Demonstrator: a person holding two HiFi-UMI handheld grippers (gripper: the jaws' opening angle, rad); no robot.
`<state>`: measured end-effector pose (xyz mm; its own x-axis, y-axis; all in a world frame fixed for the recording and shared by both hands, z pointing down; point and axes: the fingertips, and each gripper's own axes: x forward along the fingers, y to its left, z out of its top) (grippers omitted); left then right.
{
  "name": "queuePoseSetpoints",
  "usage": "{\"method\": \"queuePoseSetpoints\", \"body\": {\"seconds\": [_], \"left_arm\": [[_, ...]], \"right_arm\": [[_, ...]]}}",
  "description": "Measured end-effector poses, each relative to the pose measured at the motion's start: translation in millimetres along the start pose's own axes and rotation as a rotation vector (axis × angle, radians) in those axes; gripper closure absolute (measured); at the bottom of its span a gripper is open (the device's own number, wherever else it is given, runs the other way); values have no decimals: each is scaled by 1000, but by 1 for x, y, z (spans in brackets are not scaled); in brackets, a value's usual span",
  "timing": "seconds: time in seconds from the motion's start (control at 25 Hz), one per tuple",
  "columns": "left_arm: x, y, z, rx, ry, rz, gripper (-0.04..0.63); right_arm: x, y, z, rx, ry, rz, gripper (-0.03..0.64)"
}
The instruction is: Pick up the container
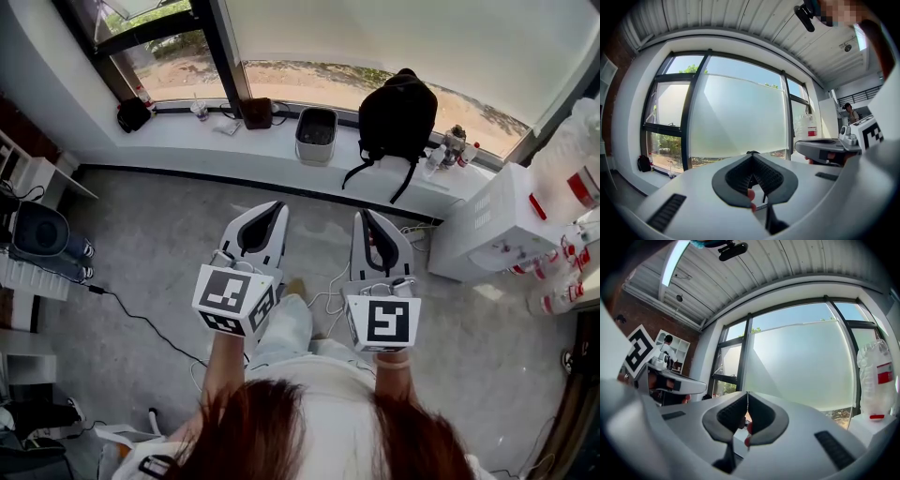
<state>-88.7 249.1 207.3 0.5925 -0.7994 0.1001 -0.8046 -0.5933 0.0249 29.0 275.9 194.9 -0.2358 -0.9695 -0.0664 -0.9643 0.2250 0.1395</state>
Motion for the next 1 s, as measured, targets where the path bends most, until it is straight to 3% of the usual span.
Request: {"method": "queuePoseSetpoints", "body": {"seconds": [0.48,1.0], "left_arm": [[67,54,6,16,24,19,578],[118,116,15,32,23,-10,578]], "right_arm": [[79,-23,-12,91,31,-22,592],[162,-17,-15,-1,62,-71,592]]}}
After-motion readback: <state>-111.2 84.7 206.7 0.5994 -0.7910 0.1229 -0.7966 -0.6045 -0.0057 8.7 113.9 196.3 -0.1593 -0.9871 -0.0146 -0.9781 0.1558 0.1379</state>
